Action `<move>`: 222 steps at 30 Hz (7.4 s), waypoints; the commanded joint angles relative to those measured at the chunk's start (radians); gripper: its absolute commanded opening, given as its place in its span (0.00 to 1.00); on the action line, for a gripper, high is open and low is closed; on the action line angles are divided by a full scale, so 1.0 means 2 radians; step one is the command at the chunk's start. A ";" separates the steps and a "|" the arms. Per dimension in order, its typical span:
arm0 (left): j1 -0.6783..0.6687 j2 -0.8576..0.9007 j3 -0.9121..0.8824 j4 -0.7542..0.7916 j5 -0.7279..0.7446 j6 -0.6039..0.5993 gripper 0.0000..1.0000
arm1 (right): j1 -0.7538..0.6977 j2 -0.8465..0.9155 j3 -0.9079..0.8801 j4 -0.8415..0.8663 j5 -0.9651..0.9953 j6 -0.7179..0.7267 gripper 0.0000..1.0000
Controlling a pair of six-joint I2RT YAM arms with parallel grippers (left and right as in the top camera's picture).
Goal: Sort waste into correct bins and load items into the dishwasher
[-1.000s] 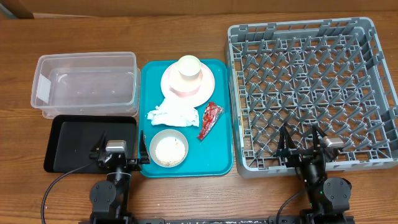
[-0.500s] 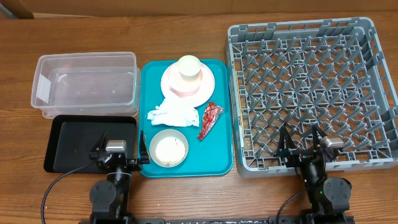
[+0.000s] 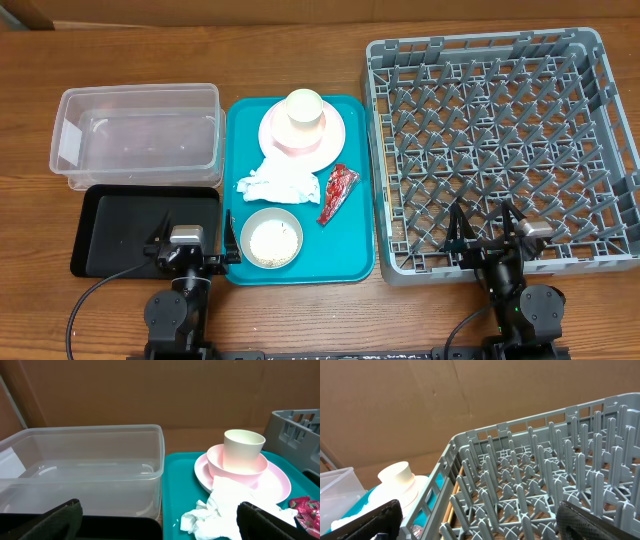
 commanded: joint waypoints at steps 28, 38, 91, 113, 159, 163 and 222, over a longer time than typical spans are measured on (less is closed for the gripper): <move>0.003 -0.004 -0.002 0.001 -0.003 0.007 1.00 | -0.002 -0.005 -0.005 0.003 0.002 0.001 1.00; 0.003 -0.004 -0.002 -0.001 0.019 0.006 1.00 | -0.002 -0.005 -0.005 0.003 0.002 0.001 1.00; -0.020 0.652 0.666 -0.674 0.253 -0.103 0.04 | -0.002 -0.005 -0.005 0.003 0.002 0.001 1.00; -0.255 0.655 0.573 -0.545 0.078 -0.260 0.28 | -0.002 -0.005 -0.005 0.003 0.002 0.001 1.00; -0.301 0.861 0.531 -0.443 0.033 -0.283 0.13 | -0.002 -0.005 -0.005 0.003 0.002 0.001 1.00; -0.301 0.861 0.532 -0.442 0.030 -0.283 0.04 | -0.002 -0.005 -0.005 0.003 0.002 0.001 1.00; 0.212 0.741 0.620 -0.578 0.251 -0.049 0.04 | -0.002 -0.005 -0.005 0.003 0.002 0.001 1.00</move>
